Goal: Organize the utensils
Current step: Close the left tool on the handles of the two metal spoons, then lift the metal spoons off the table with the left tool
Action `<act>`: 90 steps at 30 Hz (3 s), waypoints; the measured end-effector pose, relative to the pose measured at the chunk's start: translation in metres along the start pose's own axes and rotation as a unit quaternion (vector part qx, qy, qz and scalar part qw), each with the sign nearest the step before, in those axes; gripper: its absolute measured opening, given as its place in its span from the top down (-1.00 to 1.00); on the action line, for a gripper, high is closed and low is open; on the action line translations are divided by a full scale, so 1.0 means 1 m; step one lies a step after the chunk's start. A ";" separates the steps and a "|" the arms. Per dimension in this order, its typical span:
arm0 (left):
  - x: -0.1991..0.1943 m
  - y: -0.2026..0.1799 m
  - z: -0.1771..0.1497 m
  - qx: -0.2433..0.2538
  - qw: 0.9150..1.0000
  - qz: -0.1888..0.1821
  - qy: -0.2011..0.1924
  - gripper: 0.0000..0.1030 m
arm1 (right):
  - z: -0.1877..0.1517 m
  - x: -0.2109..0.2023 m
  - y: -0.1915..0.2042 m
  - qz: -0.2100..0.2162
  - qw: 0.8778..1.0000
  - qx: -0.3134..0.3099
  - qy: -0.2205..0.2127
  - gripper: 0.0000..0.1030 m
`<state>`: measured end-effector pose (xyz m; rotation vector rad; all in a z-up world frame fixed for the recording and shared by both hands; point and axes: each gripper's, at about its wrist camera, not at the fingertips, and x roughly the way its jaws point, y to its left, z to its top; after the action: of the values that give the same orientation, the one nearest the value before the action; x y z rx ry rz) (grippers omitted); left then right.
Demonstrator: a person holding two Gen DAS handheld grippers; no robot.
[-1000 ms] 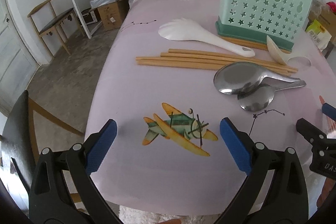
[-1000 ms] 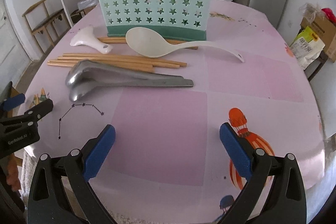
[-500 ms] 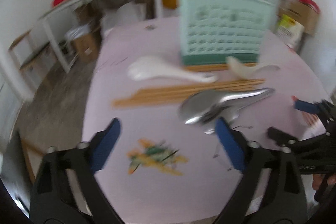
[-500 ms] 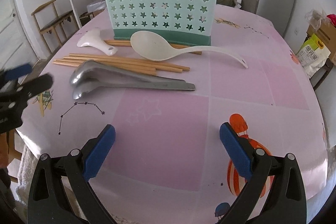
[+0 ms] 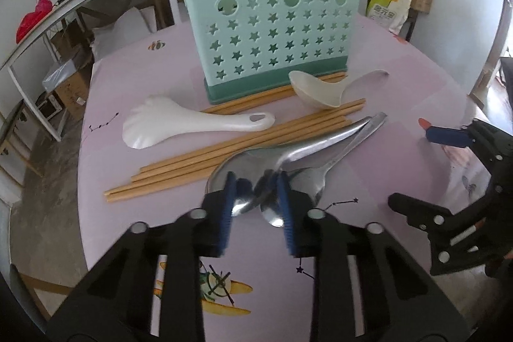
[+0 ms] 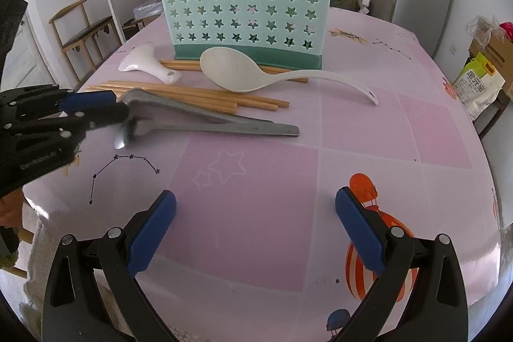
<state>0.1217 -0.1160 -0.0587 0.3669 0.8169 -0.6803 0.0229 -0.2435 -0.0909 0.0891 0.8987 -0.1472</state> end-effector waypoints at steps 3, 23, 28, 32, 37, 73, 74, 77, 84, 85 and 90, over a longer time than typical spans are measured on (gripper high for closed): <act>-0.010 0.004 0.002 -0.012 1.000 -0.025 -0.010 0.97 | 0.000 0.000 0.000 0.000 1.000 0.000 0.001 -0.88; 0.002 0.017 0.005 0.012 0.997 -0.073 0.002 0.48 | 0.002 0.001 0.003 -0.007 1.000 0.008 0.014 -0.88; -0.009 0.018 0.001 0.002 0.994 -0.111 0.007 0.98 | 0.002 0.000 0.003 -0.006 1.000 0.008 0.015 -0.88; -0.010 0.023 -0.004 -0.011 0.996 -0.094 -0.003 0.98 | 0.002 0.000 0.003 -0.005 1.000 0.008 0.017 -0.88; -0.010 0.025 0.000 -0.013 0.996 -0.086 -0.014 0.17 | 0.002 0.000 0.003 -0.006 1.000 0.008 0.017 -0.88; -0.012 0.002 -0.004 0.007 0.991 -0.132 -0.010 0.91 | -0.003 -0.007 -0.019 0.002 0.999 0.039 0.016 -0.88; -0.011 0.006 -0.004 -0.003 0.991 -0.133 -0.012 0.91 | -0.003 -0.008 -0.019 0.003 0.999 0.040 0.015 -0.88; -0.014 0.004 -0.004 0.001 0.991 -0.134 -0.015 0.88 | -0.003 -0.008 -0.021 0.003 0.999 0.041 0.015 -0.88; -0.006 -0.030 -0.011 0.093 0.994 -0.064 0.002 0.03 | -0.003 -0.008 -0.021 0.002 0.999 0.041 0.013 -0.88; 0.000 -0.032 -0.012 0.102 0.994 -0.048 0.012 0.09 | -0.003 -0.008 -0.021 0.002 0.999 0.042 0.013 -0.88; -0.004 -0.022 -0.005 0.076 0.994 -0.083 0.001 0.55 | -0.004 -0.009 -0.022 0.004 0.999 0.045 0.013 -0.88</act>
<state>0.1024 -0.1275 -0.0593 0.4404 0.8063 -0.9014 0.0108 -0.2642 -0.0870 0.1780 0.9175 -0.1794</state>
